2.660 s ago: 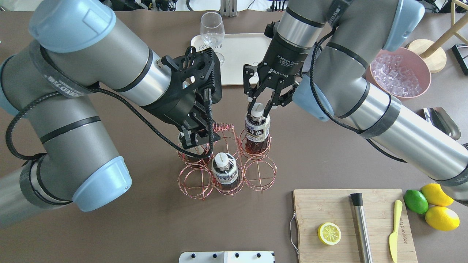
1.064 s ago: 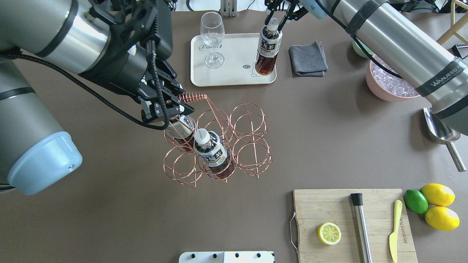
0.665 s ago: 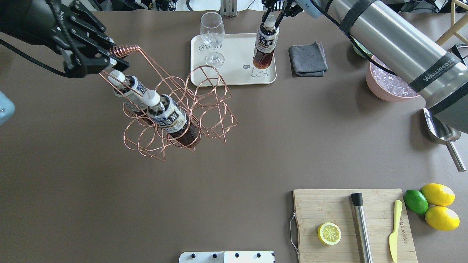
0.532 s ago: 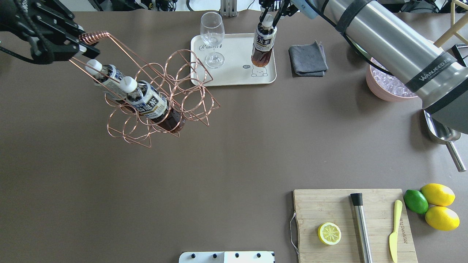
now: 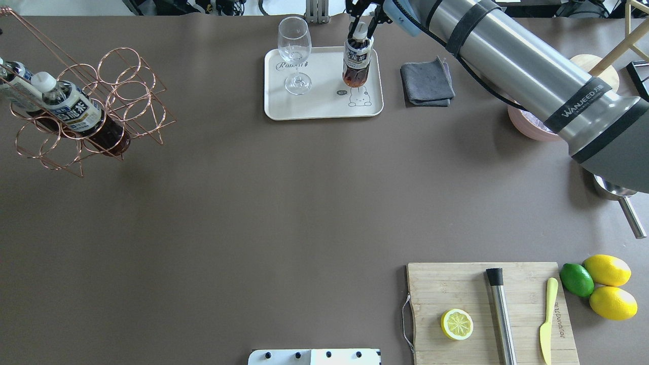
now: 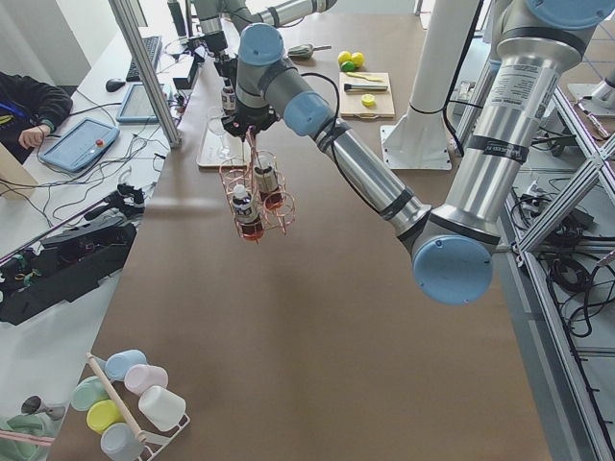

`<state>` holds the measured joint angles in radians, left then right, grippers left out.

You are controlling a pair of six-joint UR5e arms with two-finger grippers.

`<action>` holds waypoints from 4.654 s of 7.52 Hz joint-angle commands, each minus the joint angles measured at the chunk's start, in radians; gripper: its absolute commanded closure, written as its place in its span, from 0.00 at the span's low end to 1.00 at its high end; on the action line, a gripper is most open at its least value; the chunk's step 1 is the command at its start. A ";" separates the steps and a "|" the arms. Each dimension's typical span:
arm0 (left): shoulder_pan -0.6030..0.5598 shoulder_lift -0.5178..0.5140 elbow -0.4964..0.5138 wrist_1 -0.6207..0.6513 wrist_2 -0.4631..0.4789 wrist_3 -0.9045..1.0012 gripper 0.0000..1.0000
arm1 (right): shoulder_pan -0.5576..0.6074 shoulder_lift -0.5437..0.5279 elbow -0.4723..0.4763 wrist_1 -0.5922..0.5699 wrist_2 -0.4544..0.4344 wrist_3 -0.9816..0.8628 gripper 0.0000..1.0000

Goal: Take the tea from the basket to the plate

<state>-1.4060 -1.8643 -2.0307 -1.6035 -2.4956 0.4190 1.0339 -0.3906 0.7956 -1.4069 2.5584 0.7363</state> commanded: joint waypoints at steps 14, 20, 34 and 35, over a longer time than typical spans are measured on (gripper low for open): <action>-0.031 -0.434 0.866 -0.199 0.193 0.570 1.00 | 0.024 -0.042 0.124 -0.128 -0.029 -0.108 0.32; 0.001 -0.429 0.857 -0.196 0.192 0.567 0.03 | 0.096 -0.461 0.592 -0.336 -0.150 -0.299 0.07; -0.063 -0.133 0.345 -0.332 0.185 -0.315 0.02 | 0.379 -1.255 0.987 -0.509 -0.291 -0.727 0.01; -0.079 -0.125 0.352 -0.379 0.188 -0.593 0.02 | 0.382 -1.274 0.958 -0.444 -0.253 -0.726 0.01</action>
<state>-1.4648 -2.0162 -1.6709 -1.8946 -2.3111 0.2701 1.3975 -1.6354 1.8115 -1.9712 2.2634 0.0124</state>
